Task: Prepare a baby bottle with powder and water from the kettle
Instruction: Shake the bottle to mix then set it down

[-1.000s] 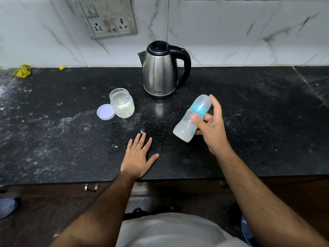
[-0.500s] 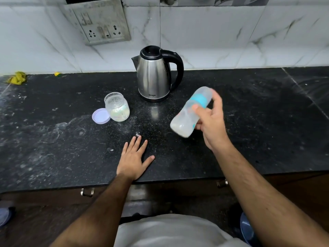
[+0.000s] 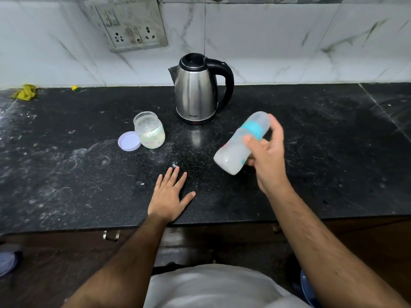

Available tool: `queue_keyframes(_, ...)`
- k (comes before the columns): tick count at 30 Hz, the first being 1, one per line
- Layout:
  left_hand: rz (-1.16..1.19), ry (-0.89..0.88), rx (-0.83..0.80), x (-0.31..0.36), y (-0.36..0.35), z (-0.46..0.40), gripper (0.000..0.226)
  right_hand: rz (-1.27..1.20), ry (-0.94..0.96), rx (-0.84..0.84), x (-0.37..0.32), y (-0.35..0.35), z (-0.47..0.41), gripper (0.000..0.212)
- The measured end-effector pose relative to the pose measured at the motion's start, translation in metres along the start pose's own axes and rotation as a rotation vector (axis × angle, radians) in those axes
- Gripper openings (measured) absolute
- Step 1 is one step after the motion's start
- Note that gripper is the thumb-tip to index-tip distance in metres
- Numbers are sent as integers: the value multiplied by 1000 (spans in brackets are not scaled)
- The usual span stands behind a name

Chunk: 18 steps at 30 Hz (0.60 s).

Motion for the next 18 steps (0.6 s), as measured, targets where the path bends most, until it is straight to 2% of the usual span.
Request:
queue_keyframes(2,-3,-2,3,0,0,0,82,-53,-18,107,2,2,-1,73)
queue_keyframes(3,-5,-3,2,0,0,0,82,-28,-40,96,4,1,1,73)
queue_keyframes(7,4,1,9,0,-1,-1,81,99,-78,-114,5,-6,10,75)
queue_keyframes(11,3,-6,23,-1,-1,0,80,-51,-6,77,0,-1,0,71)
queue_keyframes(12,4,-5,23,0,0,-1,80,-45,-9,75,1,-3,1,70)
queue_keyframes(16,12,-7,16,-1,-1,0,79,118,-67,-162,5,-12,11,75)
queue_keyframes(18,7,-11,10,-1,-1,-1,79,54,-42,-79,2,-8,8,73)
Point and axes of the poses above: each hand's wrist, its own z-axis away from the middle knuckle, its own y-axis out of the back of the hand, x = y × z, the point moved 2 cm from there along -z, towards the middle knuckle, and after that the axes turned 6 degrees about -y, right-handed, at the moved point
